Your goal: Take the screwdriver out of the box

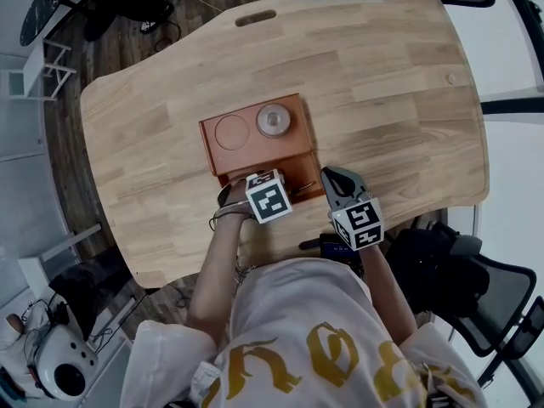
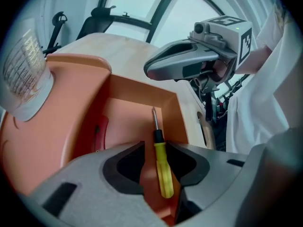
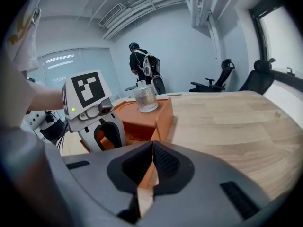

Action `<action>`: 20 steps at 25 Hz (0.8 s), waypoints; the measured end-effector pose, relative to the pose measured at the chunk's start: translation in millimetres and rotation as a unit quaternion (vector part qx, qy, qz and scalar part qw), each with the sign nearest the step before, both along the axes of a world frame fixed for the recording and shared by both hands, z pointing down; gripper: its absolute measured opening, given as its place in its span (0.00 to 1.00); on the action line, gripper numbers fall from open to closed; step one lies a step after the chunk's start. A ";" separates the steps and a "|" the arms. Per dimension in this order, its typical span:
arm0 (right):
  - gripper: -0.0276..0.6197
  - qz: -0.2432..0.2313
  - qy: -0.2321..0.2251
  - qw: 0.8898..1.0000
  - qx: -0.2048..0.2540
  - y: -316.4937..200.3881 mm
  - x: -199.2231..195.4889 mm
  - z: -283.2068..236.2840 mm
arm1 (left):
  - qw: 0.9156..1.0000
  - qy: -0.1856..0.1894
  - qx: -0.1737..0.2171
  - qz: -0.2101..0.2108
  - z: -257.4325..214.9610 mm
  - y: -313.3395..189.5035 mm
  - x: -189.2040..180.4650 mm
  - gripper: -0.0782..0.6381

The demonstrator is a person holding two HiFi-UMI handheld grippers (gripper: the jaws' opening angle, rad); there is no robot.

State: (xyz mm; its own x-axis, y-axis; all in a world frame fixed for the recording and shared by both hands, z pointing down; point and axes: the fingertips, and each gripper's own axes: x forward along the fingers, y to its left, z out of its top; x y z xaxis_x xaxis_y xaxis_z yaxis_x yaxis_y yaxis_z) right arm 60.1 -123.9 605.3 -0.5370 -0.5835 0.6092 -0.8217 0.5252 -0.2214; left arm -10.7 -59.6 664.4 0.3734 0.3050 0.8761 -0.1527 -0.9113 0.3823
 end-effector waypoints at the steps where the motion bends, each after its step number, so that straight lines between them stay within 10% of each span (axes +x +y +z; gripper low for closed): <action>1: 0.06 -0.001 -0.002 1.000 -0.002 0.9 -1.5 1.1 | 1.000 -0.001 0.003 0.002 1.0 -0.4 1.0 0.29; 11: 0.06 0.006 -0.015 1.000 0.000 -4.7 -3.8 -1.0 | 0.997 -0.016 0.069 -0.008 7.3 -7.7 1.0 0.24; 20: 0.06 0.016 -0.027 1.000 0.002 -2.5 -1.0 -7.2 | 0.997 -0.021 0.051 -0.055 7.2 -10.3 2.6 0.22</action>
State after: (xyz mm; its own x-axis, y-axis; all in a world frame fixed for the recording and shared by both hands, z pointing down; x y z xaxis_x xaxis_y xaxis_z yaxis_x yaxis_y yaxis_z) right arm 59.1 -126.4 598.0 -0.5499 -0.6028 0.5782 -0.8250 0.5001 -0.2632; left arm -8.1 -69.9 671.6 0.3619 0.1730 0.9160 -0.2677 -0.9220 0.2798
